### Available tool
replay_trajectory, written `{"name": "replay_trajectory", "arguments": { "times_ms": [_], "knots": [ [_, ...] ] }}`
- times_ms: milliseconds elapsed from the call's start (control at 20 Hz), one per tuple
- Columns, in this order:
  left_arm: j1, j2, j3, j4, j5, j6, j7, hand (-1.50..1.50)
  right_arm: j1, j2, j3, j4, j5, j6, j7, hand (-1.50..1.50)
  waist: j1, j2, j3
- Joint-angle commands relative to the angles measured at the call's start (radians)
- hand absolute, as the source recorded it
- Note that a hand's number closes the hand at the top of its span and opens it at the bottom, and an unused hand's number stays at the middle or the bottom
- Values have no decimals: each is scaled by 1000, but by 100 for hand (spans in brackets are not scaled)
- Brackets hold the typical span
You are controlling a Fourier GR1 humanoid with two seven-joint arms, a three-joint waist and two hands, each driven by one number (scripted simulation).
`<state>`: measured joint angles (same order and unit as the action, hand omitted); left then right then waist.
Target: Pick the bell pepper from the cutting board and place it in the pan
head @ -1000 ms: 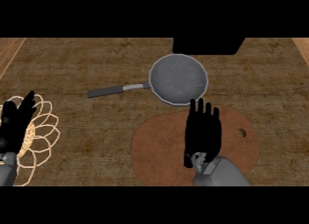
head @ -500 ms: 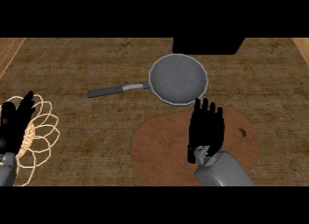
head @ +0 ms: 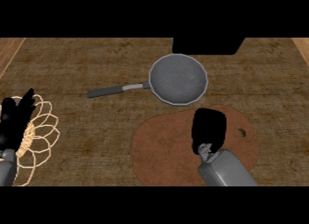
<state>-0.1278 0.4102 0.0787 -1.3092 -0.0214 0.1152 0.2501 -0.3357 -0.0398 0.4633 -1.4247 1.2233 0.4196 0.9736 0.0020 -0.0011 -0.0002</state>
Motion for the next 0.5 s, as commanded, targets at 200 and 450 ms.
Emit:
{"name": "replay_trajectory", "arguments": {
  "times_ms": [200,450],
  "knots": [
    [8,-19,25,-47,-31,-9,30,0,-19,38,-25,-32,85,64,43,150,1,0,0],
    [37,13,62,-20,10,-40,-16,0,249,39,0,-200,2,-178,284,150,-13,-10,2]
  ]
}}
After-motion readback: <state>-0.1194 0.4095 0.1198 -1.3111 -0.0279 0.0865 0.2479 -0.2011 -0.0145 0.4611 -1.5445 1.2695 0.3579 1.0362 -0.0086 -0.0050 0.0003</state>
